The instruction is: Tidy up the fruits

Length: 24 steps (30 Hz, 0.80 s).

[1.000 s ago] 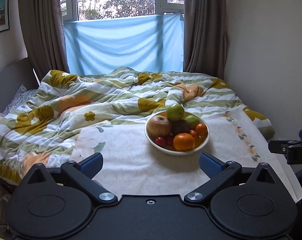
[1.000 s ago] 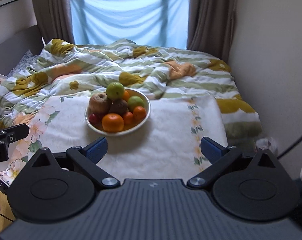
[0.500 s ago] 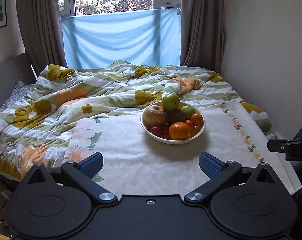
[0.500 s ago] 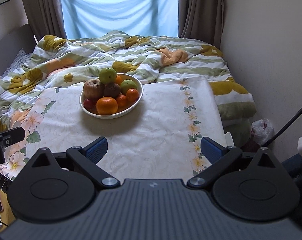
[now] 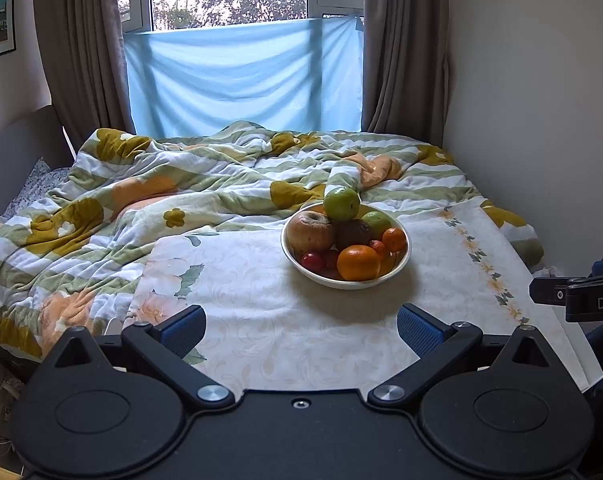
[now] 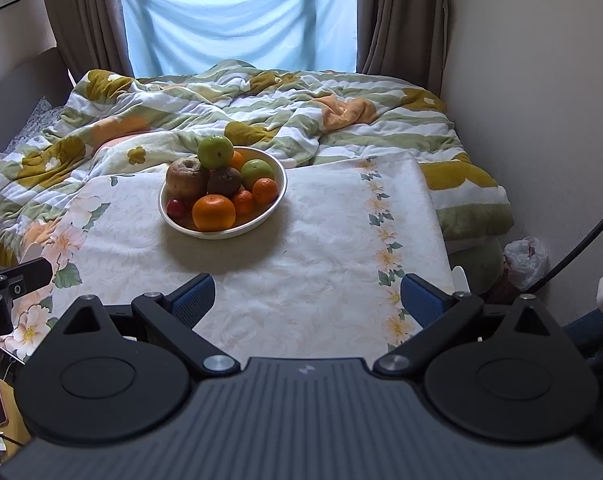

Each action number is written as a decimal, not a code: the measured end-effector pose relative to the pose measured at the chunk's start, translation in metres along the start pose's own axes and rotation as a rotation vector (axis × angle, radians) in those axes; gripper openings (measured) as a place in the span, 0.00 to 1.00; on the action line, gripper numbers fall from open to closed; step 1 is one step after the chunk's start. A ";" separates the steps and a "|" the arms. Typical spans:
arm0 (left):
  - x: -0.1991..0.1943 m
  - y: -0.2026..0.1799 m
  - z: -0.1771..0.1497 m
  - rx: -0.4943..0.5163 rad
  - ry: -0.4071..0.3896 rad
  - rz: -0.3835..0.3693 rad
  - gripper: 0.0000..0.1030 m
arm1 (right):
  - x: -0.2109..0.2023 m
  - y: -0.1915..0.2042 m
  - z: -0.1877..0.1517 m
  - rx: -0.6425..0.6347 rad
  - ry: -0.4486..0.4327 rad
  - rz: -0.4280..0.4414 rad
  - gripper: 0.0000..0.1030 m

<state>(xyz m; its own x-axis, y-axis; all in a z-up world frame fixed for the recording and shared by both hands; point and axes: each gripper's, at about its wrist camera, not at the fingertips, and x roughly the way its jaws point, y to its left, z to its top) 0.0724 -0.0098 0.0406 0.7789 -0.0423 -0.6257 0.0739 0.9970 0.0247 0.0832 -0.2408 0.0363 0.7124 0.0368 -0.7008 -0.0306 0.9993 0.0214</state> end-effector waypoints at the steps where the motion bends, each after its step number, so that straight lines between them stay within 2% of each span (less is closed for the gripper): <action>1: 0.000 0.000 0.000 -0.002 -0.002 -0.001 1.00 | 0.001 0.000 0.000 0.000 0.001 0.000 1.00; 24: -0.004 0.004 0.000 -0.016 0.005 0.014 1.00 | 0.002 0.003 -0.003 0.002 0.005 -0.002 1.00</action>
<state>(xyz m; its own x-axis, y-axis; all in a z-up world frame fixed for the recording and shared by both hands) 0.0697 -0.0062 0.0434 0.7765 -0.0281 -0.6295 0.0529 0.9984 0.0206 0.0821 -0.2380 0.0330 0.7090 0.0352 -0.7044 -0.0283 0.9994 0.0214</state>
